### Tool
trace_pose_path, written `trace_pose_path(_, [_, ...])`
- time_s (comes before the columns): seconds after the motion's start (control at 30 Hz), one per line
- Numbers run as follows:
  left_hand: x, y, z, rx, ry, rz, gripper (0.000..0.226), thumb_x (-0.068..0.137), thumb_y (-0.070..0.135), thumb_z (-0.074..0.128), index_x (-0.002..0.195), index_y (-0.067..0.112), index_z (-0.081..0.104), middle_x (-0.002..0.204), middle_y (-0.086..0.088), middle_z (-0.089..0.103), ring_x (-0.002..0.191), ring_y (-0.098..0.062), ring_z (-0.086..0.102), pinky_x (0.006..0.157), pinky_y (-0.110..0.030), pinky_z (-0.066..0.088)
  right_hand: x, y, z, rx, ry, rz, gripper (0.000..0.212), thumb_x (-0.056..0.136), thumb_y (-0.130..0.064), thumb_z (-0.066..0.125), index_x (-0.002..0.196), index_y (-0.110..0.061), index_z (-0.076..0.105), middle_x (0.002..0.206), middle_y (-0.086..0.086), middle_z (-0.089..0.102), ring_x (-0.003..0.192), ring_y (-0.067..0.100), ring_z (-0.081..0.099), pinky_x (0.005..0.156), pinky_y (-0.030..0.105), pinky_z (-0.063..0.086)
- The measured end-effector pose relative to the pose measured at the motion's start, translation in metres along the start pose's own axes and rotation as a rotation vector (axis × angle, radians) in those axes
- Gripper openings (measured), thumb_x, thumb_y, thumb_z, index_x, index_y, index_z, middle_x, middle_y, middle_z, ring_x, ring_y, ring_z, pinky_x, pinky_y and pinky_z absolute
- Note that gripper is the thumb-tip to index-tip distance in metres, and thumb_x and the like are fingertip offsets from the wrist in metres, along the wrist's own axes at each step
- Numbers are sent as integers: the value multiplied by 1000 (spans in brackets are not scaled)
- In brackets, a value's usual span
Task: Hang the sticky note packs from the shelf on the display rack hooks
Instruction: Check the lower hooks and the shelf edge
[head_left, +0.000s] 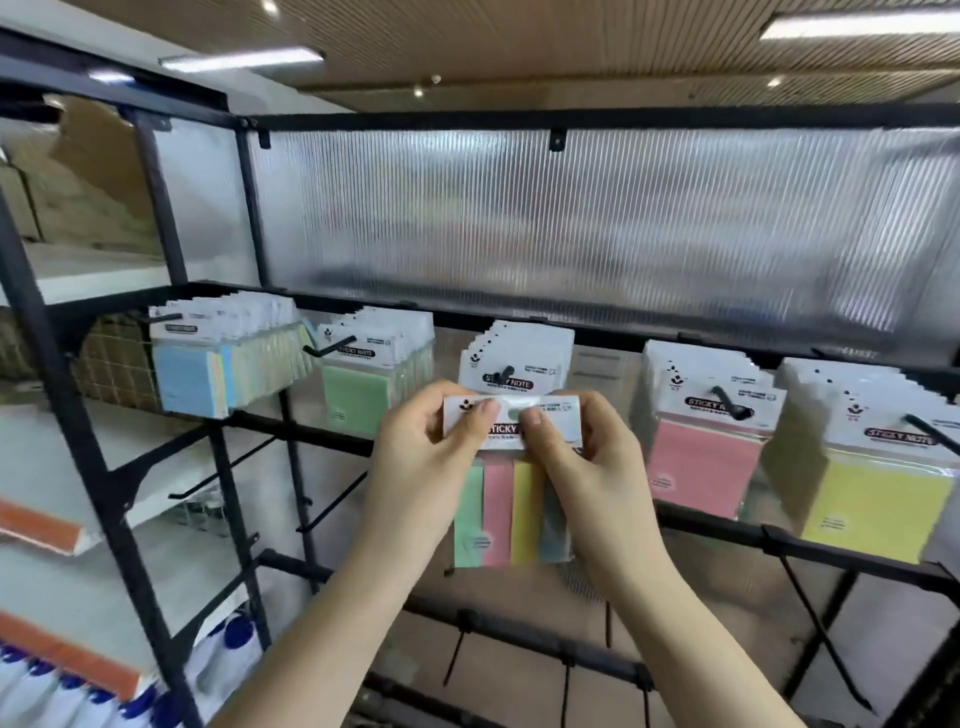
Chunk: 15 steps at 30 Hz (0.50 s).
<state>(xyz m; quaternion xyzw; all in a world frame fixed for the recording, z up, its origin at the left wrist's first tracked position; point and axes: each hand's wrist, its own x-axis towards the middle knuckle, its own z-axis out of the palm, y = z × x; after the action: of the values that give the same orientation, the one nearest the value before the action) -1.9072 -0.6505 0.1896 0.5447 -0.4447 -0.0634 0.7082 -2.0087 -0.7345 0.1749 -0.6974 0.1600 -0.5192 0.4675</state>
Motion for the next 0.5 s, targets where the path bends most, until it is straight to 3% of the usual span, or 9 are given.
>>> trace_pose_path(0.13, [28, -9, -5, 7, -7, 60, 14, 89, 19, 64, 76, 16, 62, 69, -10, 61, 68, -14, 55, 63, -31, 41, 18, -6, 17, -73, 93, -64, 14, 91, -18, 64, 78, -20, 57, 70, -16, 63, 64, -2, 54, 60, 16, 43])
trace_pose_path(0.23, [39, -18, -3, 31, -31, 82, 14, 89, 18, 64, 76, 15, 62, 67, -7, 59, 65, -9, 51, 60, -26, 38, 25, -2, 24, -163, 185, -93, 15, 89, -17, 65, 76, -19, 57, 62, -17, 55, 58, 1, 44, 55, 16, 36])
trace_pose_path(0.4, [45, -30, -1, 40, -46, 125, 15, 89, 17, 64, 75, 21, 61, 67, 6, 61, 63, -4, 52, 61, -23, 40, 24, 4, 26, -168, 215, -55, 12, 90, -21, 66, 83, -12, 61, 73, 1, 66, 72, 23, 61, 68, 38, 49])
trace_pose_path(0.5, [47, -32, -1, 40, -42, 165, 17, 89, 15, 64, 75, 24, 62, 66, 13, 61, 63, 4, 52, 60, -13, 38, 24, 3, 27, -182, 219, -68, 14, 90, -21, 65, 81, -12, 61, 69, 0, 63, 66, 18, 56, 64, 32, 45])
